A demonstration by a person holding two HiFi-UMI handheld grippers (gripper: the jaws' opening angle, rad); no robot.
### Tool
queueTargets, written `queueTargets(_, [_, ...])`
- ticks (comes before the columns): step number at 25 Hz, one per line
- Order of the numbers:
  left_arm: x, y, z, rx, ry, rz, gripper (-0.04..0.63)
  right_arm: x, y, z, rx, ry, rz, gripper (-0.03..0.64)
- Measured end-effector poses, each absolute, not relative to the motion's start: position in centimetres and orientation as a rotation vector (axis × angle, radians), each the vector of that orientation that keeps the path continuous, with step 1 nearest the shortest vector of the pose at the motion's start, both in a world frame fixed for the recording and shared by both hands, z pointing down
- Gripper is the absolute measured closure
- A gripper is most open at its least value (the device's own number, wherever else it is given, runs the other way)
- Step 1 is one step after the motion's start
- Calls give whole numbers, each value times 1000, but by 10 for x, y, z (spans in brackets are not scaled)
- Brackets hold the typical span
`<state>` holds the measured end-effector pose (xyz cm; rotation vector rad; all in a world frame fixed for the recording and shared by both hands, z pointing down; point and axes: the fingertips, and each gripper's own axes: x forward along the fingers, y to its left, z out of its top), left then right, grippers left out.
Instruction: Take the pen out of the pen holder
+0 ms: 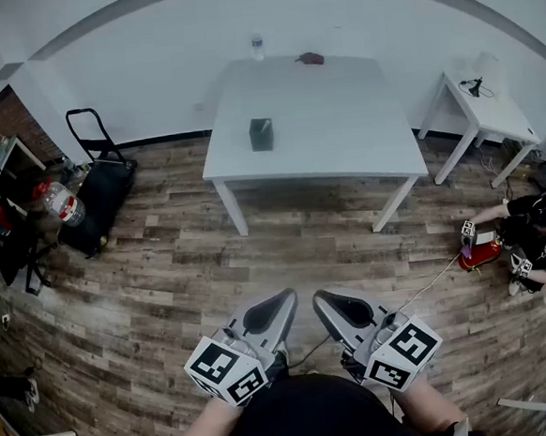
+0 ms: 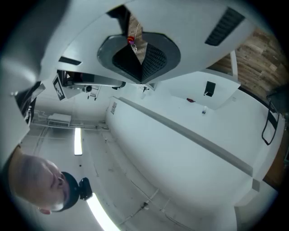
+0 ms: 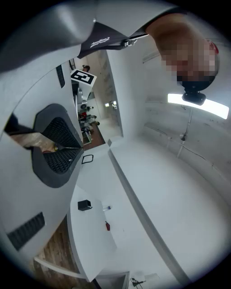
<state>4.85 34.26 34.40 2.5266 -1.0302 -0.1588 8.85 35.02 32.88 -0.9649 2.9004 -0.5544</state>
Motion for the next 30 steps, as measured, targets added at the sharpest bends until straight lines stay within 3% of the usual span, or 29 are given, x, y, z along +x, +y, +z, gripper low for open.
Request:
queueTargets(11, [-17,218,352,2576,-931,-118,589,20,224,330,-1088,2839,-568,601])
queueTargets(30, [-20,101,371,2557,-991,-99,589,5,99,347,-976,2903,-587,601])
